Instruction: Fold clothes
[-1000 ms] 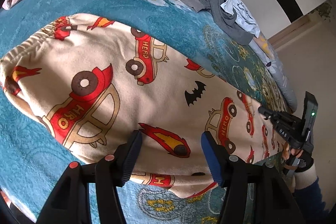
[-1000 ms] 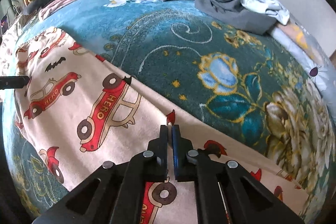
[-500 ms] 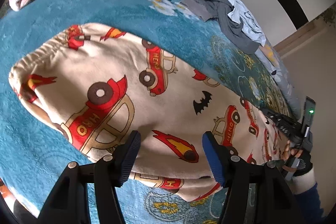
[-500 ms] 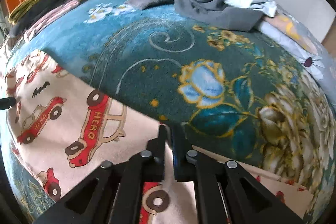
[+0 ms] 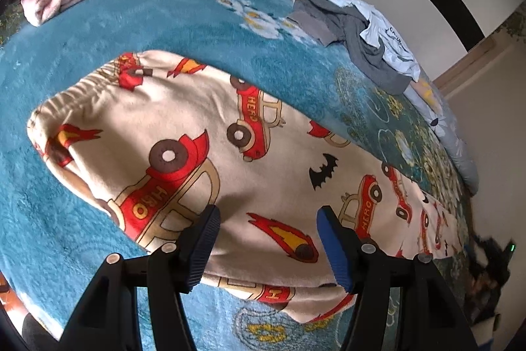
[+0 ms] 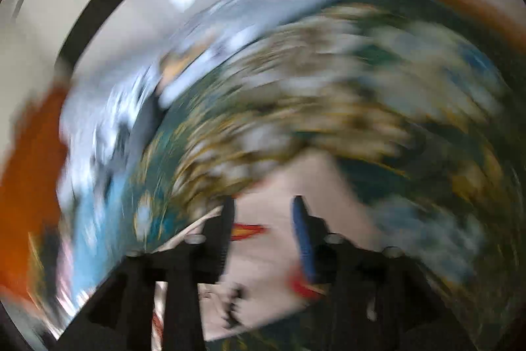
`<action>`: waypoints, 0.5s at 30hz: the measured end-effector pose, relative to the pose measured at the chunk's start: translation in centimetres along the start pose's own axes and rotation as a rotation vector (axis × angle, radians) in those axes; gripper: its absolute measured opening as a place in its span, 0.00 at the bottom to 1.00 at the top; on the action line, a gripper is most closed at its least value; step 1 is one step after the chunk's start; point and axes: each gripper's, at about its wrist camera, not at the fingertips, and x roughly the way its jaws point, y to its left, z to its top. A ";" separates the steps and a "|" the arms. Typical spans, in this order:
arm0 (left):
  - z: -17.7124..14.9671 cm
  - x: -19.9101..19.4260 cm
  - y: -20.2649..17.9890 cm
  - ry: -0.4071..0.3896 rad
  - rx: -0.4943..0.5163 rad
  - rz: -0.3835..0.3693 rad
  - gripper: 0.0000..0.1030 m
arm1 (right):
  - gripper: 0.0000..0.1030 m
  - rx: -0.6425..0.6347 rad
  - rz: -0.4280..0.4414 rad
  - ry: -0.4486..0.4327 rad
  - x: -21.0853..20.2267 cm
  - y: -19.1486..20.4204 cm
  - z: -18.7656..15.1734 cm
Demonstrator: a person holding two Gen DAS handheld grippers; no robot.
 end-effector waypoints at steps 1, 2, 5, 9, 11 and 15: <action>0.0 0.2 0.0 0.005 -0.003 0.000 0.63 | 0.40 0.062 0.002 -0.009 -0.8 -1.9 -0.1; 0.0 0.3 0.1 0.009 -0.006 -0.001 0.63 | 0.40 0.101 -0.005 -0.002 -1.0 -3.3 -0.3; -0.2 0.6 0.1 0.018 -0.006 0.004 0.63 | 0.40 0.178 0.014 0.034 -0.4 -5.7 -0.8; -0.4 0.3 0.3 0.024 -0.015 -0.001 0.63 | 0.40 0.188 0.083 0.083 1.9 -5.7 -1.1; -0.4 0.2 0.6 0.023 -0.032 -0.009 0.63 | 0.40 0.183 0.085 0.062 2.6 -5.5 -0.9; -0.6 0.4 0.4 0.020 -0.026 0.002 0.63 | 0.37 0.187 0.081 0.033 3.2 -4.9 -0.6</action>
